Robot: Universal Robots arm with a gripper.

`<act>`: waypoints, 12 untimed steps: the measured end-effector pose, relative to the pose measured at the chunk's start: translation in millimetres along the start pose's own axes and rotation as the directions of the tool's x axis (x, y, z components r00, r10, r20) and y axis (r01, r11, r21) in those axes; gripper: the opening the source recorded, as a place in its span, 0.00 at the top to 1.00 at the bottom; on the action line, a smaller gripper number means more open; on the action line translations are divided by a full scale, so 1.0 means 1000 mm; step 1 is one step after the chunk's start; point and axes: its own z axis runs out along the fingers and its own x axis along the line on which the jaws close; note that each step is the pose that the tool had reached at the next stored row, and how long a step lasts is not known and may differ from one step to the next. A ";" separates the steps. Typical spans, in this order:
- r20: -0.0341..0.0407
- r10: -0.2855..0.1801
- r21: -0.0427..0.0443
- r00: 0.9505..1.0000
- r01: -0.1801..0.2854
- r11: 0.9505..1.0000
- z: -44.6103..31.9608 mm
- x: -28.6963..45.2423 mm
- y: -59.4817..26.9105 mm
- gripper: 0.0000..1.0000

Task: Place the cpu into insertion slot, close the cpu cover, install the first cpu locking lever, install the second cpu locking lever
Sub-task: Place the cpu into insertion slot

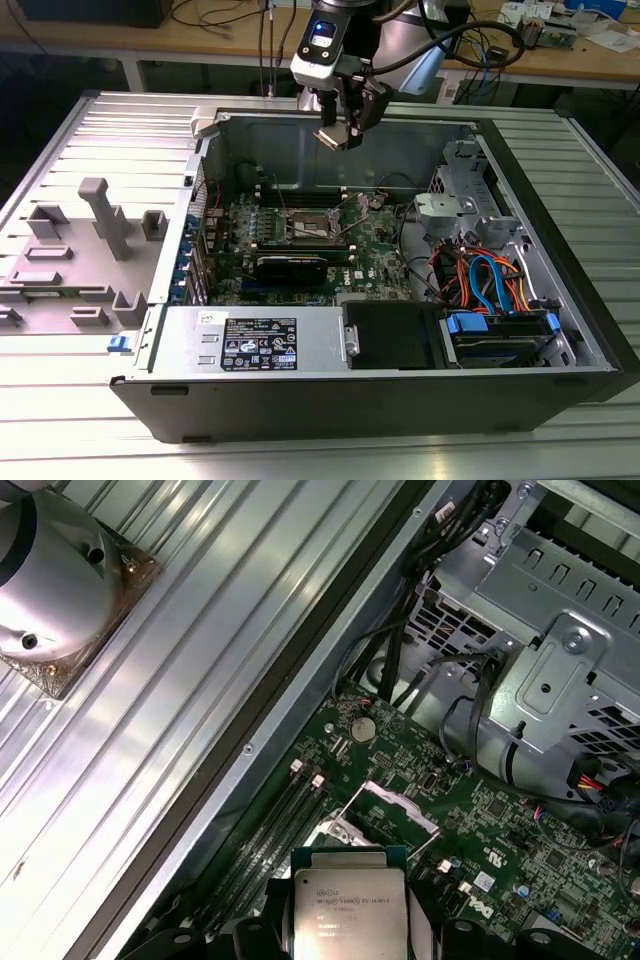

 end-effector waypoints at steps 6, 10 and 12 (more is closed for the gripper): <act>0.000 0.001 0.000 1.000 -0.001 1.000 0.0000 0.0000 0.0000 0.46; 0.000 0.001 0.000 1.000 -0.001 1.000 0.0000 0.0000 0.0000 0.46; 0.001 0.006 0.000 1.000 -0.006 1.000 0.0000 -0.0001 0.0000 0.46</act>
